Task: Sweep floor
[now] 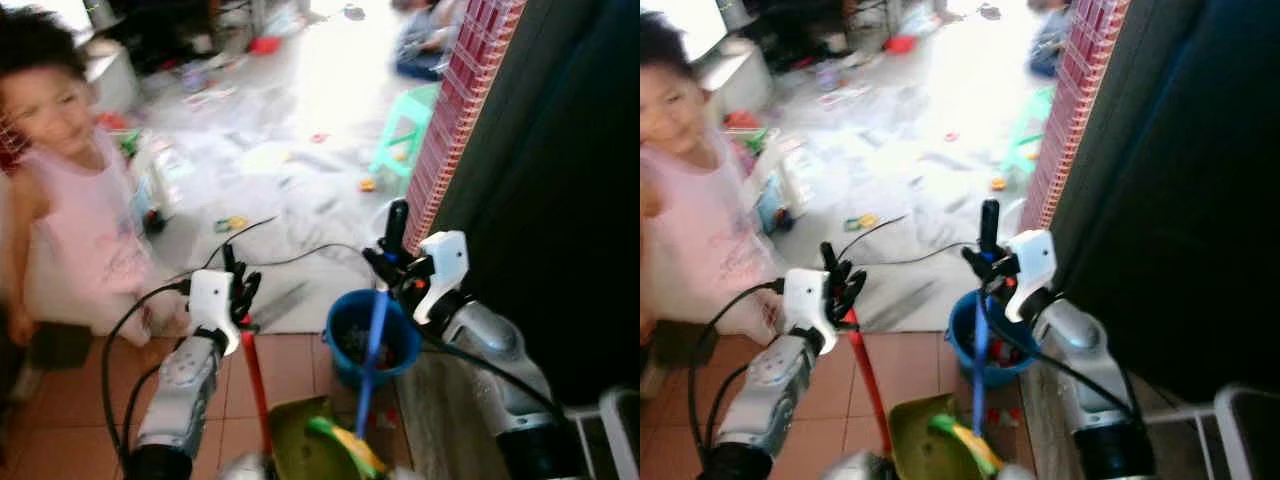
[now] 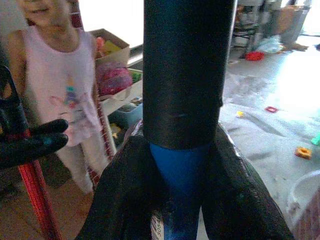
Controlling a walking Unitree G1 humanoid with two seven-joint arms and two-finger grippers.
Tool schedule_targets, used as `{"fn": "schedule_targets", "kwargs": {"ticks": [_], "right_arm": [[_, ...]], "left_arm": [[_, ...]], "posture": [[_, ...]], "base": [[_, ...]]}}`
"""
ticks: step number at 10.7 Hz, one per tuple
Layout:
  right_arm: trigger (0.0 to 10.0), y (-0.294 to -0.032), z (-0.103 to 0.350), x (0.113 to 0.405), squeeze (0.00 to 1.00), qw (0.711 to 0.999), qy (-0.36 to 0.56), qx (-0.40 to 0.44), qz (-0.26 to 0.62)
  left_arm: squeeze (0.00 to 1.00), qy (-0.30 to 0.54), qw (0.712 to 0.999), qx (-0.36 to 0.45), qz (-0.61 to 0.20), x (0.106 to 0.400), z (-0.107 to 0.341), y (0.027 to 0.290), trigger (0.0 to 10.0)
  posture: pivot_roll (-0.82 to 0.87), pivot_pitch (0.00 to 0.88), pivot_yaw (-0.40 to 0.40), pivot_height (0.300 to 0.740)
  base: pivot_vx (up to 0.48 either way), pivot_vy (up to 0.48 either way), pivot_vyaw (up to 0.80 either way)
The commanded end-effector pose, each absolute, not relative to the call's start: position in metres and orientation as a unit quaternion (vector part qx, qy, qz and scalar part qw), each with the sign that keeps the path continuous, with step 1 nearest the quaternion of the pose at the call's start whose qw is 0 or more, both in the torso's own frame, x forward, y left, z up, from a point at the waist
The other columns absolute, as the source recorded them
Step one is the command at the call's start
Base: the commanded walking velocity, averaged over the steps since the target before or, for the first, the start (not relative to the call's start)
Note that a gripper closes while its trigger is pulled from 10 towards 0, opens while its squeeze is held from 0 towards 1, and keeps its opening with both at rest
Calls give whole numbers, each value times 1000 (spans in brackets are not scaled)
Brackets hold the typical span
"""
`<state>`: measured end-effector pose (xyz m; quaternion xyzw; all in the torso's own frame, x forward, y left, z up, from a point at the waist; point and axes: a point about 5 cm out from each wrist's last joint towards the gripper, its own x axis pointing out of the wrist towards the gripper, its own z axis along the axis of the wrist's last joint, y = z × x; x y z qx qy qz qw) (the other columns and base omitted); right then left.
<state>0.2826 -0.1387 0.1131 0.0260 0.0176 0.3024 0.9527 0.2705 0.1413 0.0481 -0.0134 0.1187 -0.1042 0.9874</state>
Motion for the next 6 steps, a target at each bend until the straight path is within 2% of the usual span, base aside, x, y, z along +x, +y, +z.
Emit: {"fn": "schedule_targets", "kwargs": {"ticks": [1, 5, 6], "right_arm": [[10000, -142, 120, 286, 0, 955, 0, 18, 294], [10000, -152, 116, 291, 0, 979, -28, -28, 202], [10000, -154, 117, 292, 0, 981, -33, -36, 186]], "left_arm": [[0, 108, 987, -2, -116, 273, 55, 138, 10000], [0, 109, 987, 0, -118, 274, 54, 137, 10000], [0, 103, 987, 1, -124, 274, 55, 135, 10000]], "posture": [[-47, 0, 17, 740], [-39, 0, 15, 740], [-38, 0, 16, 740]], "base": [[0, 472, 0], [0, 472, 0], [0, 0, 0]]}}
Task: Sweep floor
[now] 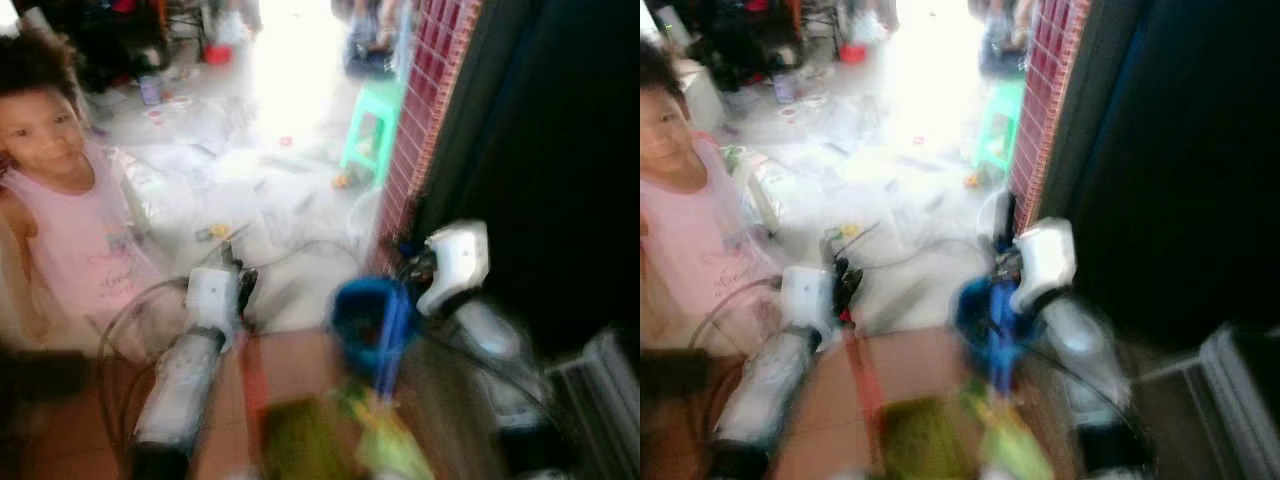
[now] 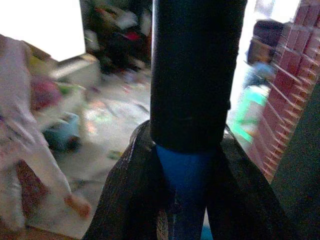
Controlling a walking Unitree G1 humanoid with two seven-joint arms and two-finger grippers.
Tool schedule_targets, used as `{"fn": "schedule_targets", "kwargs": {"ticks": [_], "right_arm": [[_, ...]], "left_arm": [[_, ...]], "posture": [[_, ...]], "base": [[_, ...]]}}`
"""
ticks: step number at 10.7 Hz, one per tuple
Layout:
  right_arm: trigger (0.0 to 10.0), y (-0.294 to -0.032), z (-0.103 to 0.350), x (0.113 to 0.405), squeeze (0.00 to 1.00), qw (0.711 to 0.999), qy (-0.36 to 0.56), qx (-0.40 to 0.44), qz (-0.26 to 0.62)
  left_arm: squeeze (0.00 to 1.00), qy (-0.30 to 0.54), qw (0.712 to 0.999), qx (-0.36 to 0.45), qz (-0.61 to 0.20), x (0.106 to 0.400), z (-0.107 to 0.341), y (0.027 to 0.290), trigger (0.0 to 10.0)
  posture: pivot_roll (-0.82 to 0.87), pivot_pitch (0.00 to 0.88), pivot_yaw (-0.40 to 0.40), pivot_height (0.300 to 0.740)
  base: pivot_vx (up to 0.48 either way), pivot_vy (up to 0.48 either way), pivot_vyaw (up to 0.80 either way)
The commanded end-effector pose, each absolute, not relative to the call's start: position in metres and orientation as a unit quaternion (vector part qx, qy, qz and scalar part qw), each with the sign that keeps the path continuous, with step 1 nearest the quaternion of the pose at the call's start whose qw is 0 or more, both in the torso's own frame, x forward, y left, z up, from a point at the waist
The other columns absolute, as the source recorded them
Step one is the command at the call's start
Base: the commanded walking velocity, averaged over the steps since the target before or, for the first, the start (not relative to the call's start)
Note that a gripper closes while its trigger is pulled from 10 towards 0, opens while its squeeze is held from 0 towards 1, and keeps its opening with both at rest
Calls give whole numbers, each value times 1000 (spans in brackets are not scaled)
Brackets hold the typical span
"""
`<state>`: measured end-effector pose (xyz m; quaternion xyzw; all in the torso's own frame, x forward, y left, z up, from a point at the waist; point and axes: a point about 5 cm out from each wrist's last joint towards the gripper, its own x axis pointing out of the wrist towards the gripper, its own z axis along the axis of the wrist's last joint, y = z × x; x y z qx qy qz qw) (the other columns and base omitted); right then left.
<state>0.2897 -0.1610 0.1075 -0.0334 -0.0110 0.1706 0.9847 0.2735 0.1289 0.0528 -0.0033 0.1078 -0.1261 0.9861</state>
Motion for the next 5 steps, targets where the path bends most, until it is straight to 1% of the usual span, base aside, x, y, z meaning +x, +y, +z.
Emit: {"fn": "schedule_targets", "kwargs": {"ticks": [1, 2, 4, 5], "right_arm": [[10000, -158, 117, 294, 0, 985, -37, -46, 163], [10000, -162, 119, 295, 0, 988, -49, -52, 139], [10000, -159, 128, 298, 0, 986, -68, -50, 140], [10000, -154, 137, 301, 0, 982, -96, -71, 149]], "left_arm": [[0, 104, 987, 6, -123, 274, 55, 136, 10000], [0, 98, 987, 26, -122, 275, 55, 137, 10000], [0, 107, 987, 36, -113, 277, 52, 141, 10000], [0, 92, 988, 46, -115, 280, 54, 140, 10000]], "posture": [[-38, 0, 15, 740], [-38, 0, 14, 740], [-40, 0, 12, 740], [-40, 0, 13, 740]], "base": [[0, 0, 0], [0, 0, 0], [0, 0, 0], [0, 0, 0]]}}
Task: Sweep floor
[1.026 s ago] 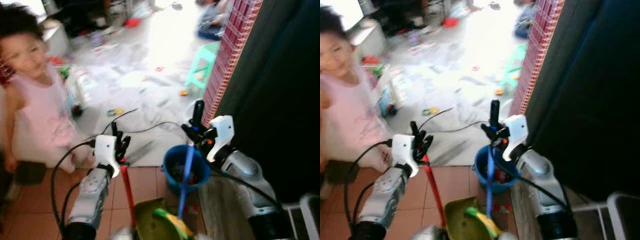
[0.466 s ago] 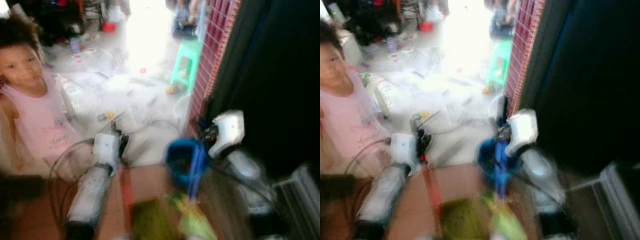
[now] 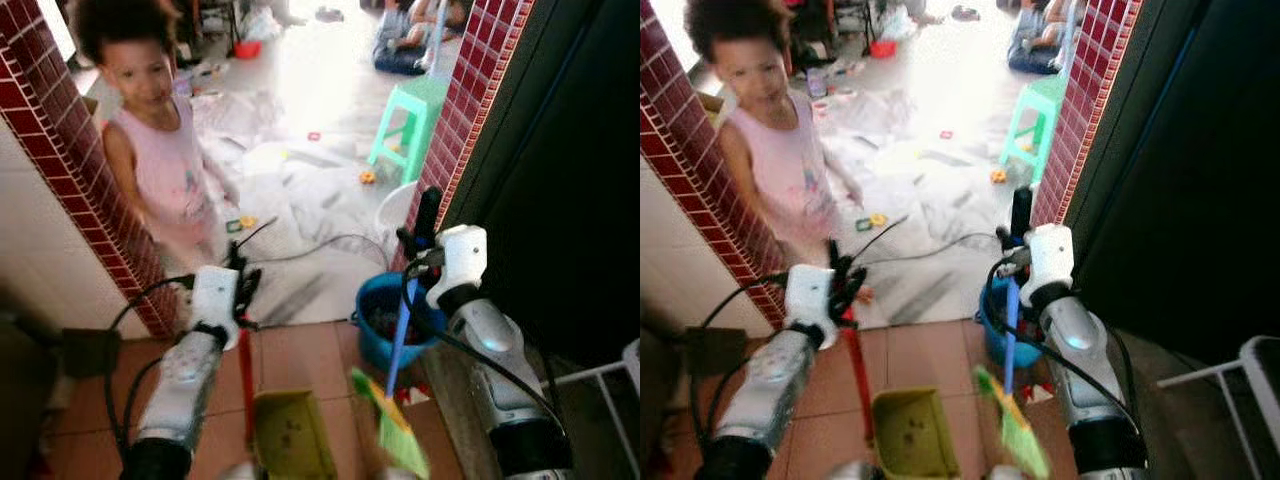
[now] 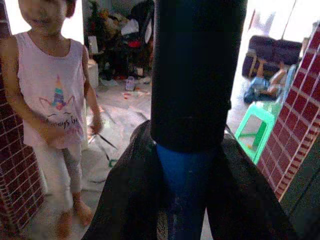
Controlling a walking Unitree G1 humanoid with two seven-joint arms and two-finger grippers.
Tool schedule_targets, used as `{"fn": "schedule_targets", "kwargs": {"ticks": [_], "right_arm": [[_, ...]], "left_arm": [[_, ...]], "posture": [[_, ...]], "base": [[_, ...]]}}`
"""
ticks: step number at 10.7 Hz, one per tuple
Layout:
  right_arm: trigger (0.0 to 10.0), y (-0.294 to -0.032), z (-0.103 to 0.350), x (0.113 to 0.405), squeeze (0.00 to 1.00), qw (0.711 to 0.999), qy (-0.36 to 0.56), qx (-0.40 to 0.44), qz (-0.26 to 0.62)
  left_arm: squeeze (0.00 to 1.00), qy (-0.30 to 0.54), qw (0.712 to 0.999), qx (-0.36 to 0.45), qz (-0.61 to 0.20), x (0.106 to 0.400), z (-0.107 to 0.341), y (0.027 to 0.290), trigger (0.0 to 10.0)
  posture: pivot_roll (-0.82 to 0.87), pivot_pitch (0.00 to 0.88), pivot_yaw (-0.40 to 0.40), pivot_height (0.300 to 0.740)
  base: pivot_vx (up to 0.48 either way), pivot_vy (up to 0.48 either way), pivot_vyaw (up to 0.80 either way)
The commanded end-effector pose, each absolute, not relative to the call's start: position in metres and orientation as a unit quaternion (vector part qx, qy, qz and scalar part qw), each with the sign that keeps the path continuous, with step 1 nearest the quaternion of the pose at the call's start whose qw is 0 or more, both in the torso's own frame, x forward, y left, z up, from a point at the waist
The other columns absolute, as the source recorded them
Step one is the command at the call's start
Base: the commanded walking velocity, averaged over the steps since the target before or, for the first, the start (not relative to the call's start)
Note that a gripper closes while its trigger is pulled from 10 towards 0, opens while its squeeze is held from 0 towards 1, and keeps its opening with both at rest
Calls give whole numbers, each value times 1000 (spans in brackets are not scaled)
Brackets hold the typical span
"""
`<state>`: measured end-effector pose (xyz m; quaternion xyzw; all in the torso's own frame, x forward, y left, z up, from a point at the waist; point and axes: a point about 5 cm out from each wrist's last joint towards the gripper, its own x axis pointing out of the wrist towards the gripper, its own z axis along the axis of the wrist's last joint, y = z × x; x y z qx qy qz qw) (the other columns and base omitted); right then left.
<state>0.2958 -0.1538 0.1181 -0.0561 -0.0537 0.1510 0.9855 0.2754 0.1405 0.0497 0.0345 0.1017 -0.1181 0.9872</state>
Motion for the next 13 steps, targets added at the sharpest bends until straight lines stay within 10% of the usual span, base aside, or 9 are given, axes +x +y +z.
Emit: {"fn": "schedule_targets", "kwargs": {"ticks": [1, 13], "right_arm": [[10000, -152, 144, 302, 0, 977, -117, -87, 154], [10000, -174, 143, 296, 0, 946, -127, -200, 222]], "left_arm": [[0, 82, 987, 56, -125, 282, 57, 139, 10000], [0, 50, 983, 109, -141, 287, 55, 136, 10000]], "posture": [[-41, 0, 14, 740], [-58, 0, 26, 740]], "base": [[0, 0, 0], [0, 0, 0]]}}
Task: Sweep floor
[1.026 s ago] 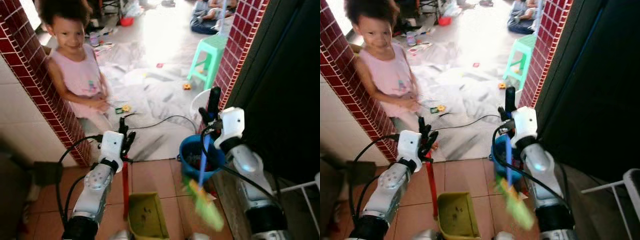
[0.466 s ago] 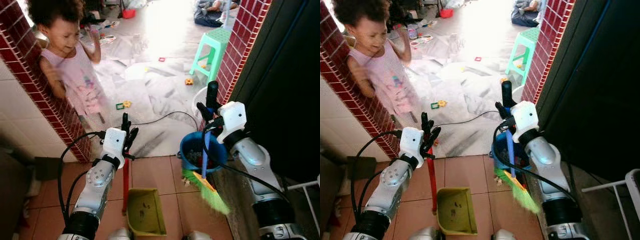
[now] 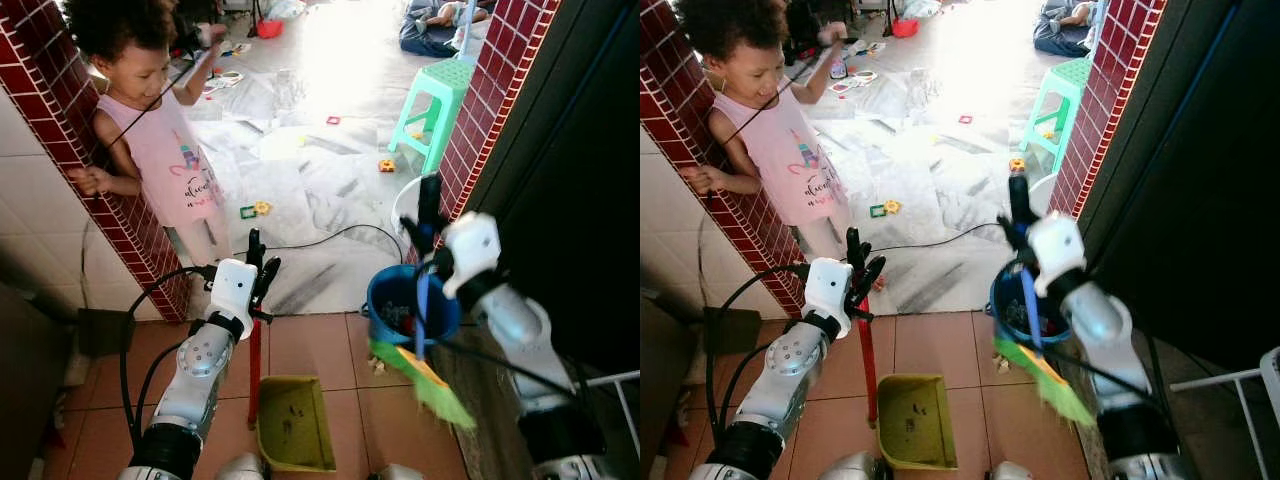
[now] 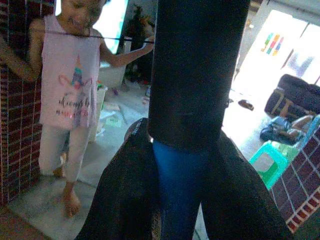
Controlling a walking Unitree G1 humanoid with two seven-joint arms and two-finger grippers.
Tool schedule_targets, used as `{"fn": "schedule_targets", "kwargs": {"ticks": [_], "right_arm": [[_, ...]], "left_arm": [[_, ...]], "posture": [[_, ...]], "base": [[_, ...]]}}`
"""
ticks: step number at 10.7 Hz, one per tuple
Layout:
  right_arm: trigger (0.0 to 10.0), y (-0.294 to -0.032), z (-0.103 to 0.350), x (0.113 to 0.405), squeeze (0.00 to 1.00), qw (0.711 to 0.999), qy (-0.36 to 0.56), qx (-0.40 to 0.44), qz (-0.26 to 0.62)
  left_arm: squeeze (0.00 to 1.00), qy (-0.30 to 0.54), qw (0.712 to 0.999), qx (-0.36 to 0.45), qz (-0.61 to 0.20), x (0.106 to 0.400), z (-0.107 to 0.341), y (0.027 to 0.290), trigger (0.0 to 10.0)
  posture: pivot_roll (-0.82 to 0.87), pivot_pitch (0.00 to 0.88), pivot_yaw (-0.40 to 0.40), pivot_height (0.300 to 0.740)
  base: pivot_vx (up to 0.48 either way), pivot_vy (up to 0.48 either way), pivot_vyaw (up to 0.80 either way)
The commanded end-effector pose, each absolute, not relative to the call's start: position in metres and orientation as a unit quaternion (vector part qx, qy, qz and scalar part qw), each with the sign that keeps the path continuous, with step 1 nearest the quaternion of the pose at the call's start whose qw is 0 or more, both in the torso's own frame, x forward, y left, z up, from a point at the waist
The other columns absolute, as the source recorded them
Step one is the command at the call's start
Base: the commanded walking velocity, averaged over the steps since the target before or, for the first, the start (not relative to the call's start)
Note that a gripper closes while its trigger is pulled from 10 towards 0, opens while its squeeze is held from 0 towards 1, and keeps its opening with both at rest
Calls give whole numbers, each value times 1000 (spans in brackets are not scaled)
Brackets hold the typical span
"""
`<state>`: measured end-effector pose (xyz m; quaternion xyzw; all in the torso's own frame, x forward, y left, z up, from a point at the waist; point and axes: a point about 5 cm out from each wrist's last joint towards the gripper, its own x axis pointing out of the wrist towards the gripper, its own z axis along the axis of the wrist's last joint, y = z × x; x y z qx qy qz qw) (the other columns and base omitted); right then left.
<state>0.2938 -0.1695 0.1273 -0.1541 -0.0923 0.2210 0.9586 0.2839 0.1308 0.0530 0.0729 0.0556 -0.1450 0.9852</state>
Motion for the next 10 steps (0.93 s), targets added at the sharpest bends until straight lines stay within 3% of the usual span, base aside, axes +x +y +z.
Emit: {"fn": "schedule_targets", "kwargs": {"ticks": [1, 4, 6, 9, 10], "right_arm": [[10000, -173, 138, 296, 0, 950, -112, -187, 223], [10000, -161, 113, 288, 0, 947, -70, -175, 260], [10000, -148, 106, 283, 0, 956, -51, -117, 265], [10000, -122, 131, 288, 0, 957, -70, -4, 280], [10000, -122, 146, 292, 0, 955, -93, -1, 281]], "left_arm": [[0, 53, 983, 106, -141, 288, 55, 136, 10000], [0, 49, 982, 100, -153, 287, 55, 128, 10000], [0, 52, 982, 93, -155, 286, 54, 124, 10000], [0, 49, 983, 94, -149, 291, 54, 120, 10000], [0, 49, 984, 93, -145, 293, 55, 119, 10000]], "posture": [[-59, 0, 27, 740], [-59, 0, 30, 740], [-61, 0, 24, 740], [-71, 0, 24, 740], [-76, 0, 25, 740]], "base": [[0, 0, 0], [0, 0, 0], [0, 0, 0], [0, 0, 0], [0, 0, 0]]}}
